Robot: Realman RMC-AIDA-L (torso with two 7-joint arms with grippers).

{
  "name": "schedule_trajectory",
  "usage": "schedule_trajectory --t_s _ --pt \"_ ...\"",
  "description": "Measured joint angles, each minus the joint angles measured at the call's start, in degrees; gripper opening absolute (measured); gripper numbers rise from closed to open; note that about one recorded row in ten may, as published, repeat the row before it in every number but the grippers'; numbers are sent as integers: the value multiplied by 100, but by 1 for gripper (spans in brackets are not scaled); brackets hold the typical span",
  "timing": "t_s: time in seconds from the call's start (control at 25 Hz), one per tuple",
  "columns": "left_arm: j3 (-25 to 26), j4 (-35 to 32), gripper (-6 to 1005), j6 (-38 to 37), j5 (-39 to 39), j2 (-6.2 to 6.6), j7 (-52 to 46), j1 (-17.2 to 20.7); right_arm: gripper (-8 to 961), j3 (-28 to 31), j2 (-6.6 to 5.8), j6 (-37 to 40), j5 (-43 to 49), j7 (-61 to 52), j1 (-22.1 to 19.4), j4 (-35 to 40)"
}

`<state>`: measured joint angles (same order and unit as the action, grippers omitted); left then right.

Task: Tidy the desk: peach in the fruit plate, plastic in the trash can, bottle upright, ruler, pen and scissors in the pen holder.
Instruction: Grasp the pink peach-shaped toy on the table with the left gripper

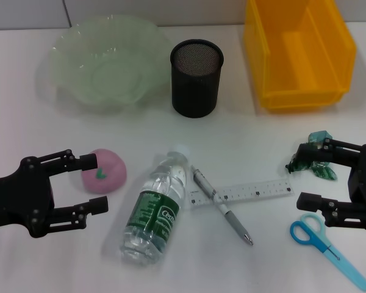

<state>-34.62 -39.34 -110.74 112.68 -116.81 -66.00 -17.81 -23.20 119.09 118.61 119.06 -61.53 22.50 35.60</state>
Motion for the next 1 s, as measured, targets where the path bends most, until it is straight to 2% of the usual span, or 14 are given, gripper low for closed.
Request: schedule_trajectory --t_s 0.56,0.84,0.88,1.0 --pt "0 -131 766 -54 -2 5 -192 -114 757 0 0 18 3 -24 -40 0" --pt "-168 -1407 757 -53 85 -121 -1341 -528 756 0 -1 22 -2 -13 -150 0" --pt "-374 -1780 756 31 223 -142 -1712 -704 756 0 -1 22 -2 -8 -181 0" --pt "-618 -2120 752 113 428 -160 -2056 -891 756 0 -1 21 -4 -3 -201 0"
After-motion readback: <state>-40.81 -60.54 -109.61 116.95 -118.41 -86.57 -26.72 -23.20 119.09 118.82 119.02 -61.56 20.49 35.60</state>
